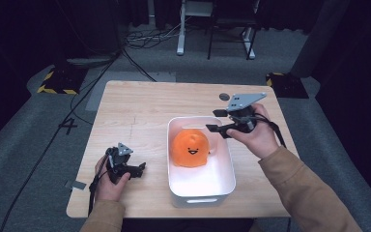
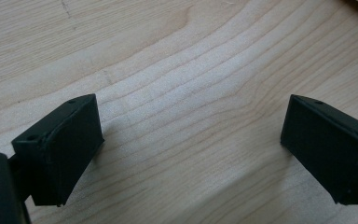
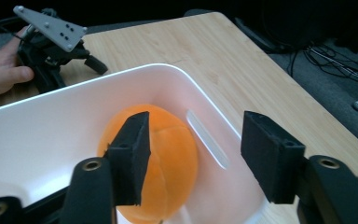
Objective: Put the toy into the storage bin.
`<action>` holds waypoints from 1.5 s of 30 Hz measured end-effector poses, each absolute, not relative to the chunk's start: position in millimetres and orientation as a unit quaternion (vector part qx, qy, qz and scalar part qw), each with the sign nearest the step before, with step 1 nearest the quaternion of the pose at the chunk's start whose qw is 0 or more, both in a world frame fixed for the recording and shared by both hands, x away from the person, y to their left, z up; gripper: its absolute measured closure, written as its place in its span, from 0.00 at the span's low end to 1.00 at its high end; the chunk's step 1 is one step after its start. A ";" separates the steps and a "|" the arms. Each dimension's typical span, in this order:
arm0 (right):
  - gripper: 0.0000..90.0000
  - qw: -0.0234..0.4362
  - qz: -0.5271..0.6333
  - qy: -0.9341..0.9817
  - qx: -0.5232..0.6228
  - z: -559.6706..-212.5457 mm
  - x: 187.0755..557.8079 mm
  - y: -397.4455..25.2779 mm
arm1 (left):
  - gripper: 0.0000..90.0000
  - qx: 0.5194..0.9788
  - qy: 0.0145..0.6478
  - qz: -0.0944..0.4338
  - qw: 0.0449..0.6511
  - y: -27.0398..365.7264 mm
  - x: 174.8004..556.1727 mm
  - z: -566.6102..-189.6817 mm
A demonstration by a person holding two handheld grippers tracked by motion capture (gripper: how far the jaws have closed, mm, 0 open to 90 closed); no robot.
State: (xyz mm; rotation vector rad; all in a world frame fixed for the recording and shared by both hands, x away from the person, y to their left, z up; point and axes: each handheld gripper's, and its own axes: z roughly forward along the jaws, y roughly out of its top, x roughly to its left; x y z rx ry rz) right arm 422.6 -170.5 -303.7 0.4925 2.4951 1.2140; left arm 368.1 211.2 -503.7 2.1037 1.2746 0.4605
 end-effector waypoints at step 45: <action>0.34 0.188 0.373 0.832 0.364 -377.9 414.5 -323.5 | 0.05 0.800 0.482 0.169 0.314 210.8 369.5 -503.6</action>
